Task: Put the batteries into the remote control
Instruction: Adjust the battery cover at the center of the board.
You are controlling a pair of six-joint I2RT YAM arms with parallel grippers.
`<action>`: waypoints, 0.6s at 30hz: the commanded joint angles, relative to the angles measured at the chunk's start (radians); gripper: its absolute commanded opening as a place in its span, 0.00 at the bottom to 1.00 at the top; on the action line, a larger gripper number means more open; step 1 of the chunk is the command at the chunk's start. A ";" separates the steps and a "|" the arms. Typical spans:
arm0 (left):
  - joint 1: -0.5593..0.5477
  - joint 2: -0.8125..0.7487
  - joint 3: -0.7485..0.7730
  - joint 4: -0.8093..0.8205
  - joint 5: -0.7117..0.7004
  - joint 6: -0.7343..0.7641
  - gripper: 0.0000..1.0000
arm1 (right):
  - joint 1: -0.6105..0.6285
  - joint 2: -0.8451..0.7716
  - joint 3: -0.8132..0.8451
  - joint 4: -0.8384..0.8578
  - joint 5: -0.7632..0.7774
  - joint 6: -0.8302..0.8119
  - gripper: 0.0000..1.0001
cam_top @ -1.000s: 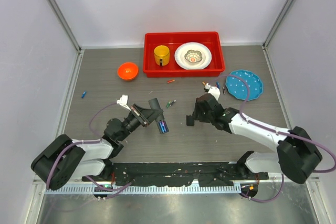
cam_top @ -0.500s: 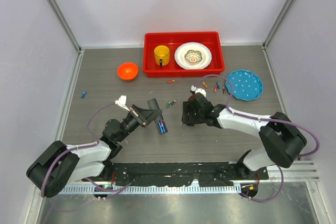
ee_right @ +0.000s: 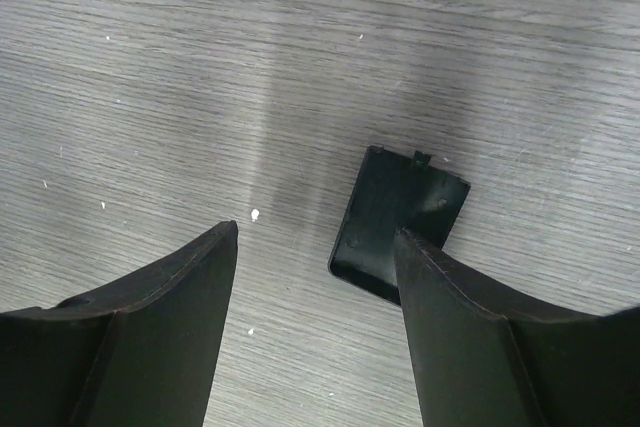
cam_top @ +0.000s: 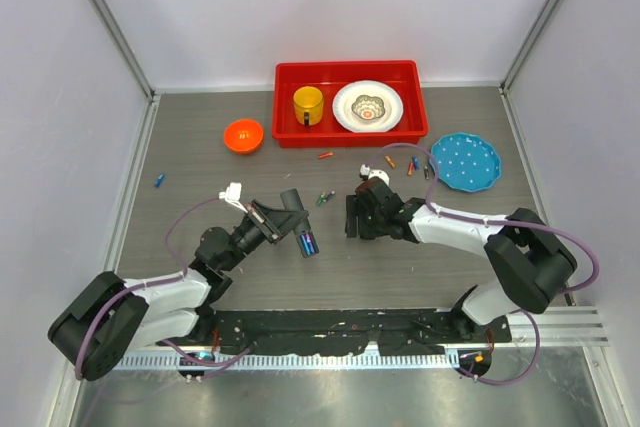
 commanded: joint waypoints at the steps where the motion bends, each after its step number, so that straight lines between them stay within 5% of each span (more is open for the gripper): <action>1: -0.004 -0.017 0.003 0.030 -0.018 0.024 0.00 | 0.006 0.012 0.028 0.022 0.009 -0.021 0.69; 18: -0.004 -0.015 -0.004 0.035 -0.020 0.029 0.00 | 0.006 -0.075 0.017 0.013 0.052 -0.016 0.71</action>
